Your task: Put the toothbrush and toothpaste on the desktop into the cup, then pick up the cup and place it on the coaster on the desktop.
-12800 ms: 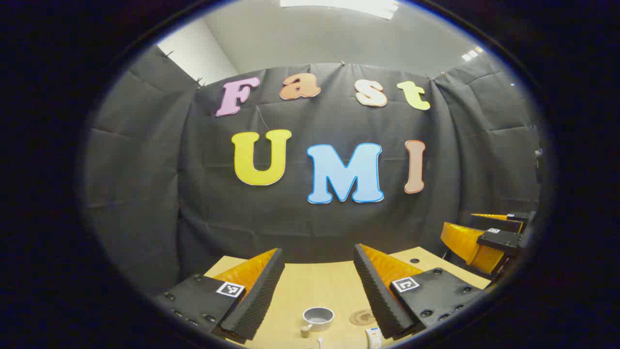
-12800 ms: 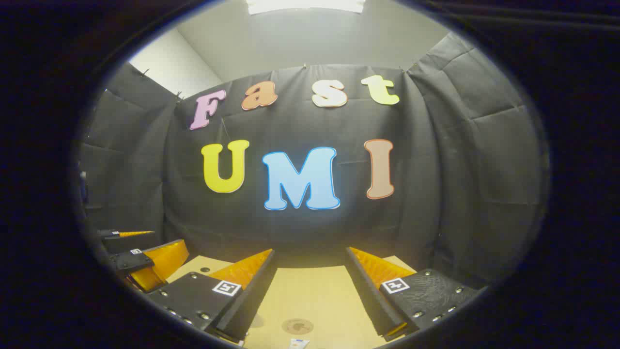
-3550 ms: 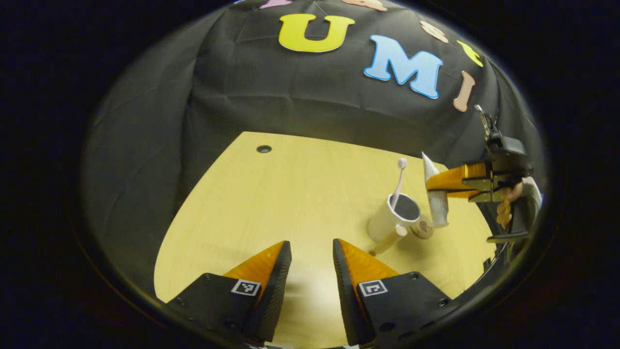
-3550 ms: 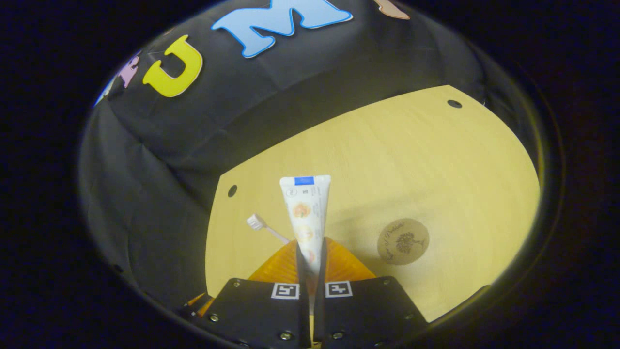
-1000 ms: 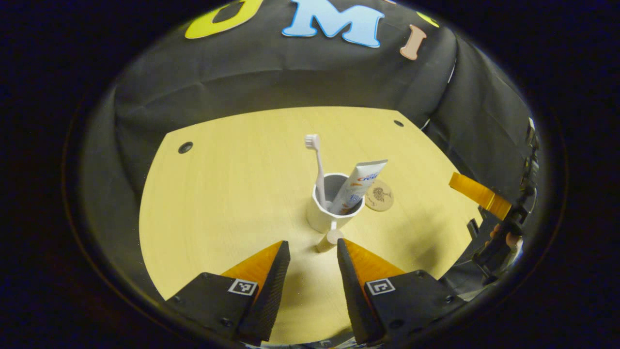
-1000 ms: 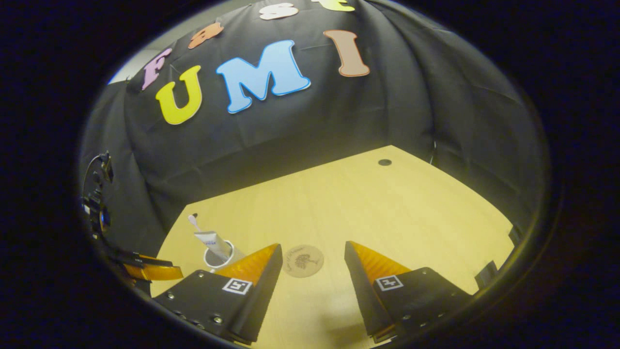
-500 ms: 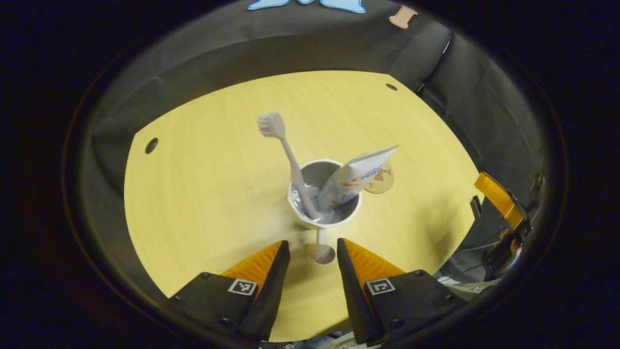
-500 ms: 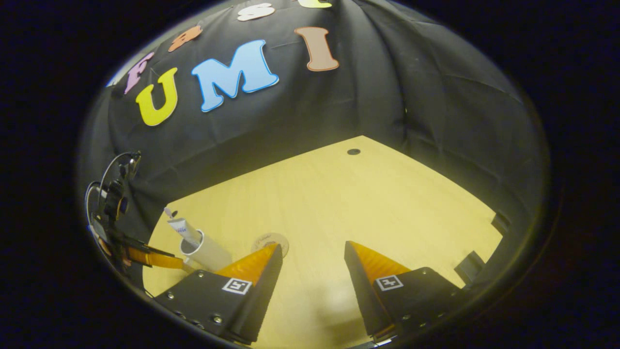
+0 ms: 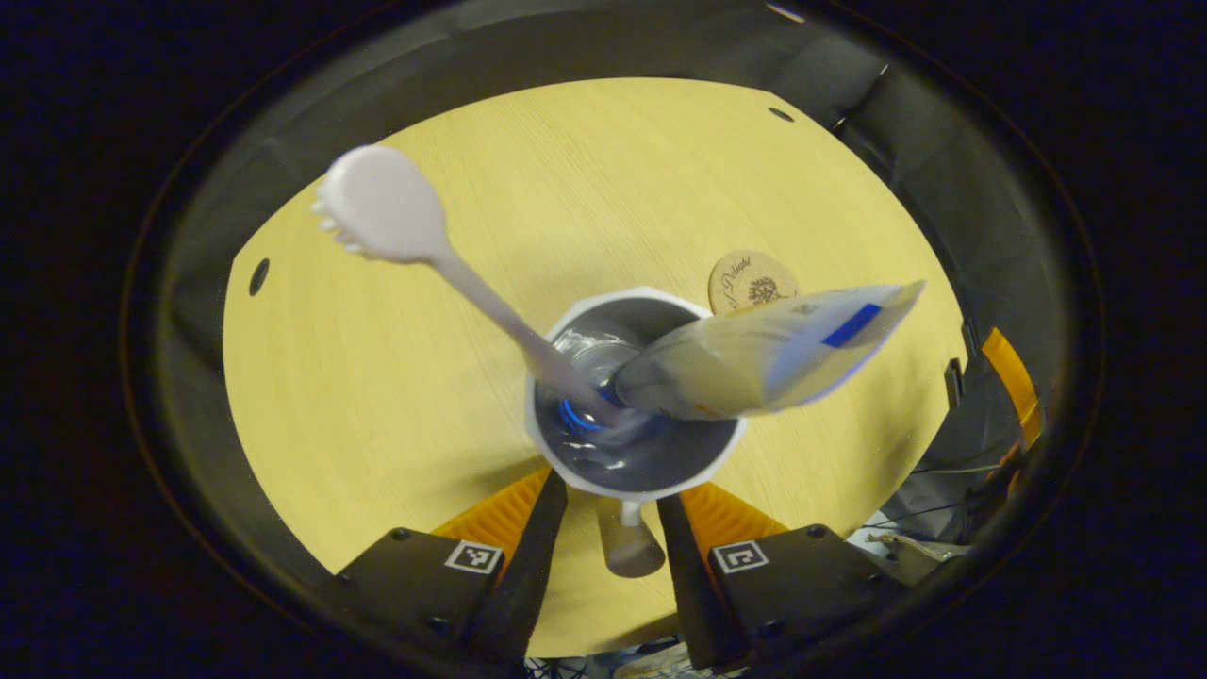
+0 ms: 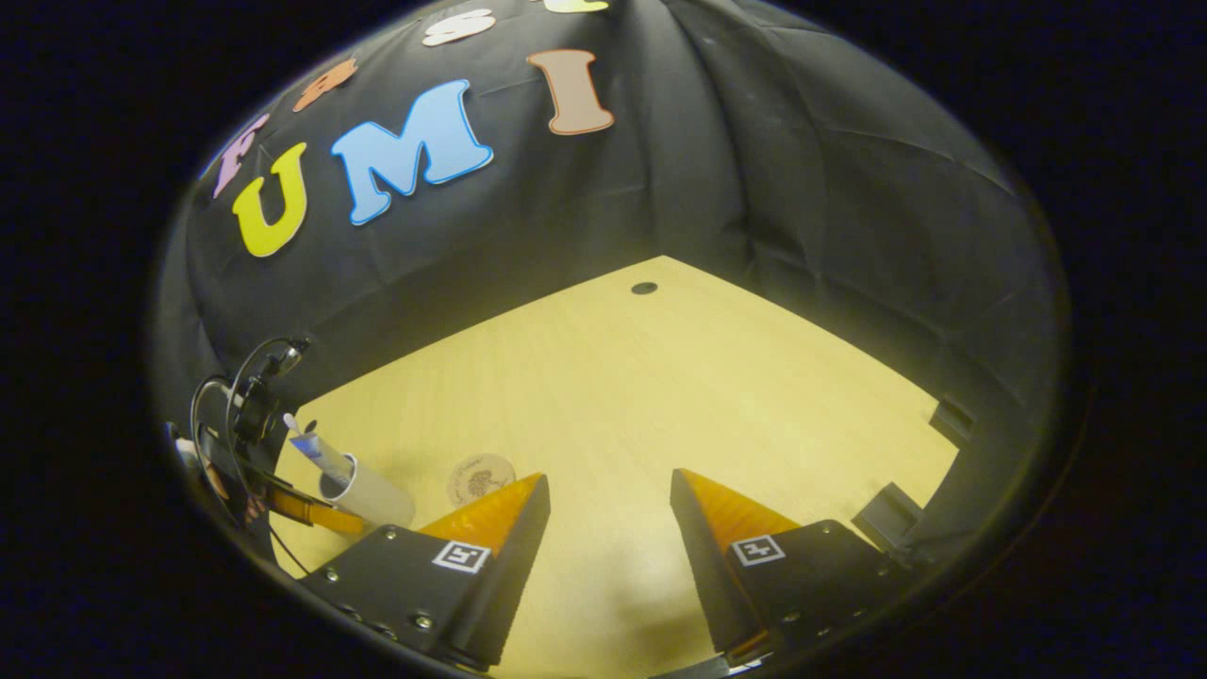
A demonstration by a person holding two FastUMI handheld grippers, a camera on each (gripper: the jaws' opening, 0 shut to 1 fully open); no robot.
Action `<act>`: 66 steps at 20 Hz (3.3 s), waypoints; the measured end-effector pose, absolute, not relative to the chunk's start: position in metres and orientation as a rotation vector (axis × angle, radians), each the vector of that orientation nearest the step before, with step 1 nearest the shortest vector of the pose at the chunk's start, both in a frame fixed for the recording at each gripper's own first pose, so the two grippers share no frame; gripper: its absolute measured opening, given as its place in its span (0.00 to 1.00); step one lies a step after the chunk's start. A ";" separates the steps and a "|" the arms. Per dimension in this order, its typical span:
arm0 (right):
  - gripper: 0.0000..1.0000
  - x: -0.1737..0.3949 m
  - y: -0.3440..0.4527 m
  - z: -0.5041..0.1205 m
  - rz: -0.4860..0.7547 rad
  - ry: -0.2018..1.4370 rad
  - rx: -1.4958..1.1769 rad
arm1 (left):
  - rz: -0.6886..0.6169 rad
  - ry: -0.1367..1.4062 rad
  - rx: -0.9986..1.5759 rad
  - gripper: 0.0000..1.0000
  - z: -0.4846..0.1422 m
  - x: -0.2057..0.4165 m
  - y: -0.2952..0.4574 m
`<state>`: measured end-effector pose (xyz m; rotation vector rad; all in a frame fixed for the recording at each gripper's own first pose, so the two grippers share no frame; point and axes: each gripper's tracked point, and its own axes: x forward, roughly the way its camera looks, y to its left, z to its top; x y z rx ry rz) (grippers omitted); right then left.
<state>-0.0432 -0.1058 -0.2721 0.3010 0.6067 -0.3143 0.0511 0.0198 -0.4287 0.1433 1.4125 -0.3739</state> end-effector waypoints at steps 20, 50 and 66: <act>0.78 -0.034 -0.123 -0.286 -0.311 0.654 0.314 | -0.445 1.369 0.220 0.32 -0.410 0.071 -0.035; 0.78 -0.073 -0.195 -0.291 -0.435 0.654 0.382 | -0.505 1.351 0.276 0.35 -0.424 0.088 -0.141; 0.77 0.002 -0.085 -0.192 -0.048 0.509 0.181 | -0.361 0.865 0.187 0.53 -0.302 0.062 -0.087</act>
